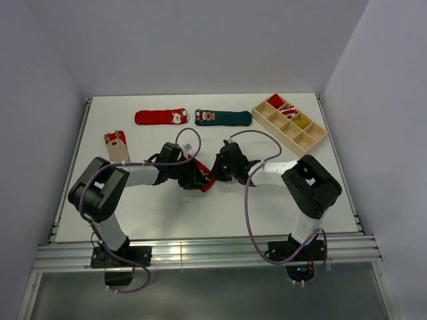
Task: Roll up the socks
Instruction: Roll the sock at the center of the board.
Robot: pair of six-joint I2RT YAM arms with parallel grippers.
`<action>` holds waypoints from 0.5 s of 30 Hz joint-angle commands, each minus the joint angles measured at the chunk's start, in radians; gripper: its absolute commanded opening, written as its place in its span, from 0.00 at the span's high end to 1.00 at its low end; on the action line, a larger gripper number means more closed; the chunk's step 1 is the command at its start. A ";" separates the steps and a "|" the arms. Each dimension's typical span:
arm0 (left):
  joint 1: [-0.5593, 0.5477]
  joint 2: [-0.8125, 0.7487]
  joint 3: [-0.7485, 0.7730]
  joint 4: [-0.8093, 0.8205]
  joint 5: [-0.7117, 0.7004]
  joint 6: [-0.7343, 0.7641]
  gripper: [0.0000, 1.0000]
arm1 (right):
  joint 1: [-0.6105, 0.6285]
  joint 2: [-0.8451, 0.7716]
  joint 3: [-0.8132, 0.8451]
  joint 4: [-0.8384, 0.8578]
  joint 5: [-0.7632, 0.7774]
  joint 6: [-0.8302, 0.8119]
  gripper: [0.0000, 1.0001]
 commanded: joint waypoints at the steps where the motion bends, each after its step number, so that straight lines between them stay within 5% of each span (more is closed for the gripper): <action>1: -0.009 -0.110 0.022 -0.098 -0.151 0.080 0.54 | 0.006 0.029 0.031 -0.097 0.062 -0.001 0.83; 7: -0.118 -0.256 0.032 -0.135 -0.492 0.219 0.43 | 0.006 0.041 0.053 -0.120 0.049 -0.004 0.83; 15: -0.396 -0.369 -0.043 -0.040 -0.921 0.425 0.42 | 0.005 0.067 0.085 -0.147 0.019 -0.011 0.83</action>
